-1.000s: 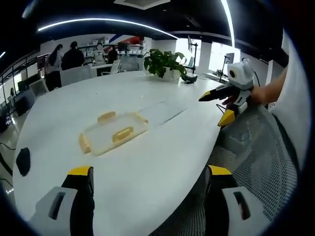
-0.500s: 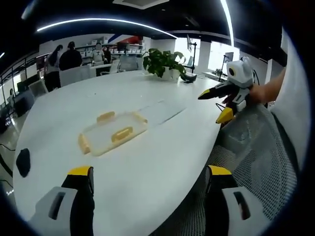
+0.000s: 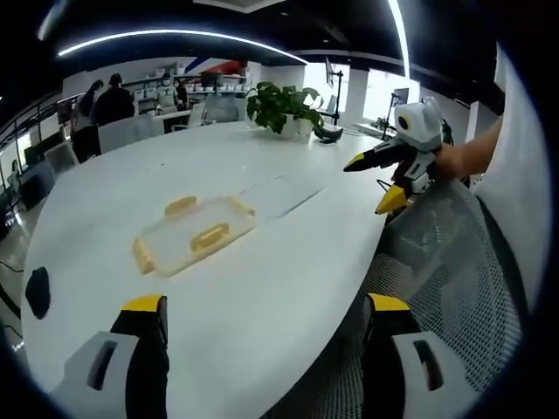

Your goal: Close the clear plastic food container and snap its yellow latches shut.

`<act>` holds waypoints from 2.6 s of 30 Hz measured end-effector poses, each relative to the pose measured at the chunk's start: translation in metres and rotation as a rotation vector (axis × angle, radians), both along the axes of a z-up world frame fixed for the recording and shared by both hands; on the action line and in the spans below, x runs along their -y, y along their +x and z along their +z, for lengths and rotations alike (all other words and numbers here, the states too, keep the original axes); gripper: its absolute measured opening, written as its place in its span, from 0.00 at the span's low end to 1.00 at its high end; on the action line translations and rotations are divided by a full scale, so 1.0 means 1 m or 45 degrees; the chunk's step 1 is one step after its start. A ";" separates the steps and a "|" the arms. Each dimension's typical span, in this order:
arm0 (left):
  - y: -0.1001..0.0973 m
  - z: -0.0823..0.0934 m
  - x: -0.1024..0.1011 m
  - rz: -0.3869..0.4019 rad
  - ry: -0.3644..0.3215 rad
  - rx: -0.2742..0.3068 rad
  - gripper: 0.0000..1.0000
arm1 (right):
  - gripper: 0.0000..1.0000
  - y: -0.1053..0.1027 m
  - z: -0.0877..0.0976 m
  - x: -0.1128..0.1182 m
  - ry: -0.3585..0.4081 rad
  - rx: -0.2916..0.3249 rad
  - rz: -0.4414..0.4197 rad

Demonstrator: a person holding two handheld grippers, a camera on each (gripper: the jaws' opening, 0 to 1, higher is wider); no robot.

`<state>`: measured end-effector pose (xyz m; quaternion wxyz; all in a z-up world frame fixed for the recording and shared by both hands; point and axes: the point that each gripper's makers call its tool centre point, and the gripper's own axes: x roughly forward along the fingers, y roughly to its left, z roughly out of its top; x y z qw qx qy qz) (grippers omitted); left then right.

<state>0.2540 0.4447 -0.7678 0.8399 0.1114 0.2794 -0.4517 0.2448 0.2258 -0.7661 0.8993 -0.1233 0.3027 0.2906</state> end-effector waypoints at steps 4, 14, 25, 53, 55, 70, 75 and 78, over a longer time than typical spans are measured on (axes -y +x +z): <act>0.004 0.002 -0.002 0.007 -0.005 0.003 0.92 | 0.79 0.002 0.000 -0.001 -0.016 0.006 0.019; 0.012 0.003 -0.002 0.012 -0.006 0.006 0.92 | 0.78 0.011 0.002 -0.002 -0.036 0.017 0.056; 0.018 0.001 -0.004 0.010 0.013 0.002 0.91 | 0.76 0.024 0.003 -0.008 -0.057 0.022 0.102; 0.036 0.000 -0.008 0.003 0.042 0.012 0.90 | 0.75 0.048 0.006 -0.018 -0.102 0.030 0.180; 0.037 0.000 -0.008 0.003 0.040 0.009 0.90 | 0.75 0.049 0.006 -0.018 -0.104 0.029 0.180; 0.048 0.000 -0.004 -0.052 0.079 0.029 0.89 | 0.73 0.062 0.008 -0.019 -0.120 0.028 0.208; 0.053 -0.002 -0.007 -0.061 0.090 0.032 0.88 | 0.72 0.065 0.007 -0.021 -0.127 0.026 0.223; 0.057 -0.001 -0.008 -0.064 0.094 0.033 0.88 | 0.71 0.066 0.006 -0.023 -0.130 0.024 0.231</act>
